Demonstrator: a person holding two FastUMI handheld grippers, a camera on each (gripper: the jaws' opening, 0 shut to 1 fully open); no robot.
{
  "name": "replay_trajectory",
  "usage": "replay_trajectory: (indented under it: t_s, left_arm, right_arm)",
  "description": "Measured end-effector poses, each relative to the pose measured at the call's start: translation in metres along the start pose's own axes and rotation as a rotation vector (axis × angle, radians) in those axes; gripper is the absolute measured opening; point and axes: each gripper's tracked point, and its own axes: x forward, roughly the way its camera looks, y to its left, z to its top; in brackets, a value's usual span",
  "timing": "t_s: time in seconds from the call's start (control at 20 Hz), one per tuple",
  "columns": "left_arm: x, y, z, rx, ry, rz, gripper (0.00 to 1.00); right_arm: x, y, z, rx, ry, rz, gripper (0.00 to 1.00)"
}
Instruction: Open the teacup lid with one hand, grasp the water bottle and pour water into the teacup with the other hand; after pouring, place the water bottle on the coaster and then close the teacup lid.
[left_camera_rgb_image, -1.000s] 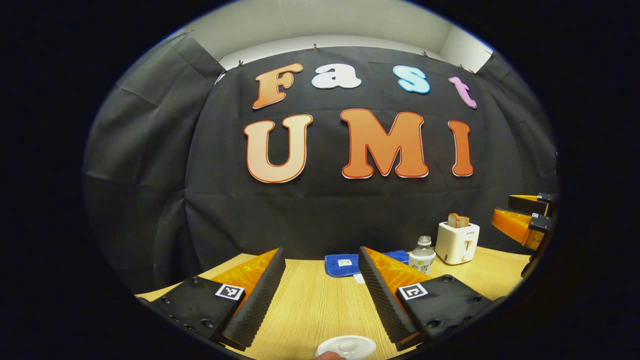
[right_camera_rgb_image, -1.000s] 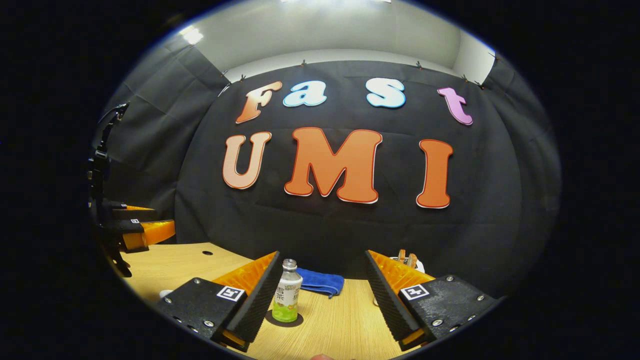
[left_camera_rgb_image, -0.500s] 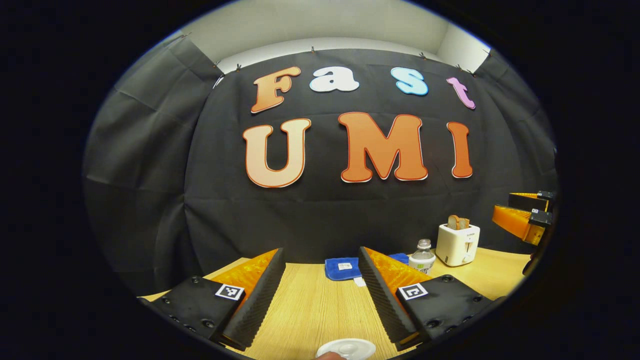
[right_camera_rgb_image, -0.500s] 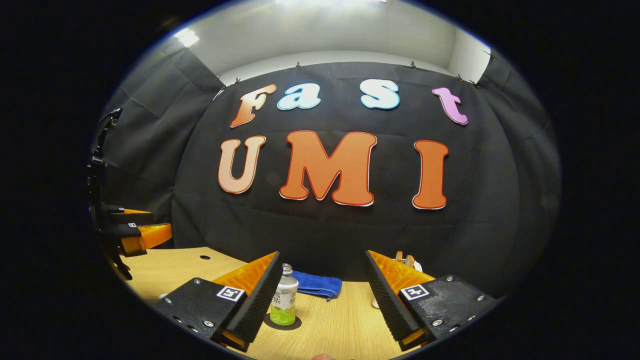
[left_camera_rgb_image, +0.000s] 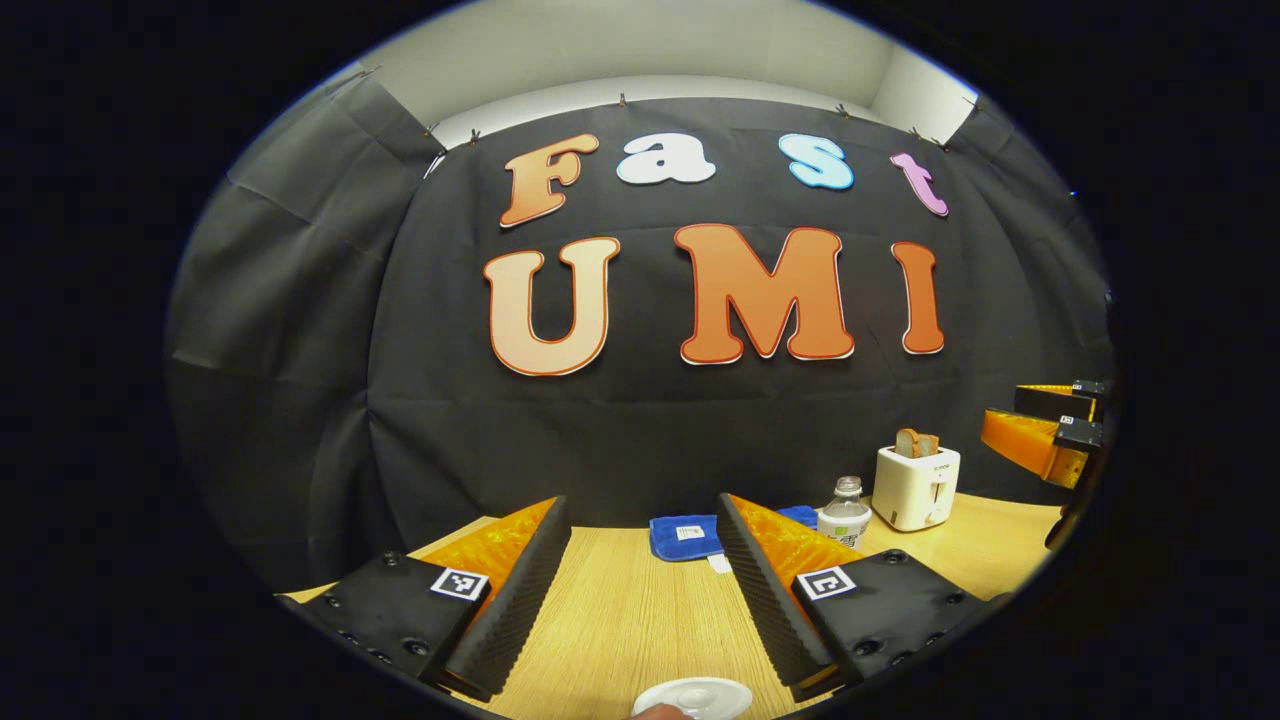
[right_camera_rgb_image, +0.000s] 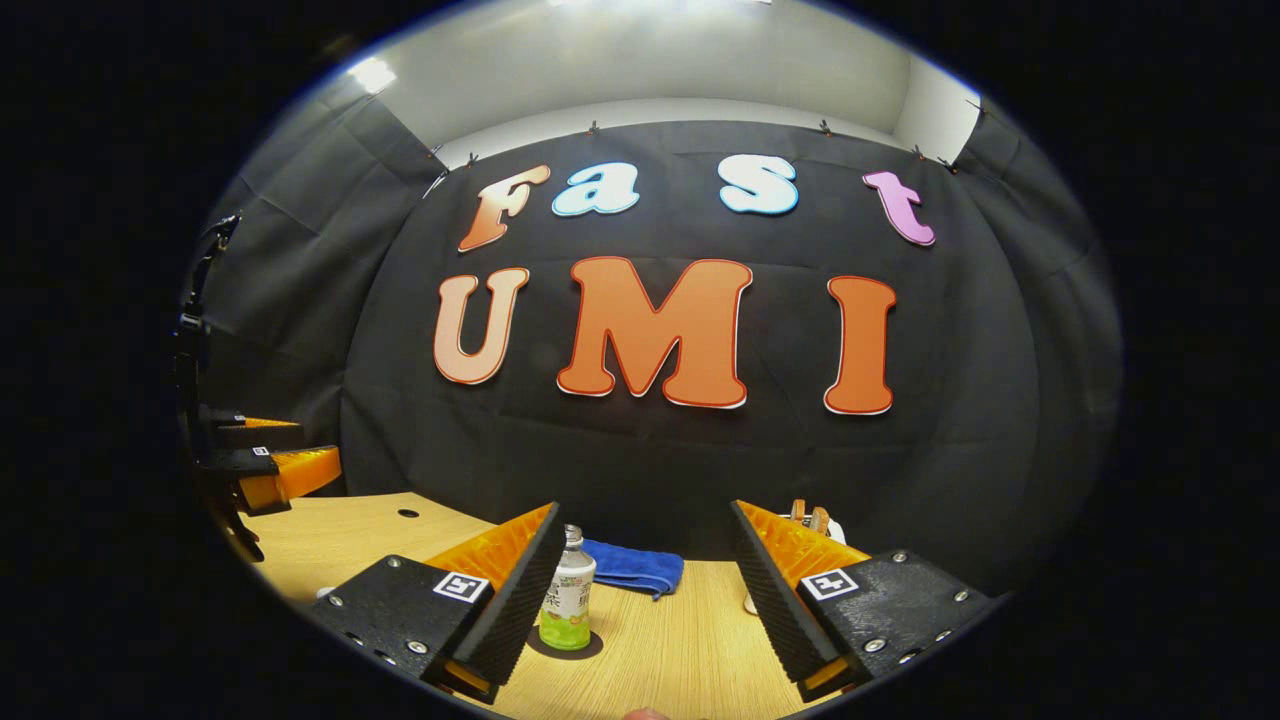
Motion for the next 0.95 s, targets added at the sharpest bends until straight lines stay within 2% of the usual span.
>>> replay_trajectory:
  t_s: [0.95]
  left_arm:
    - [-0.0016,-0.0073,-0.0014,0.009,0.003,-0.014,0.96]
  right_arm:
    - [0.0024,-0.0091,-0.0082,0.024,0.027,-0.025,0.98]
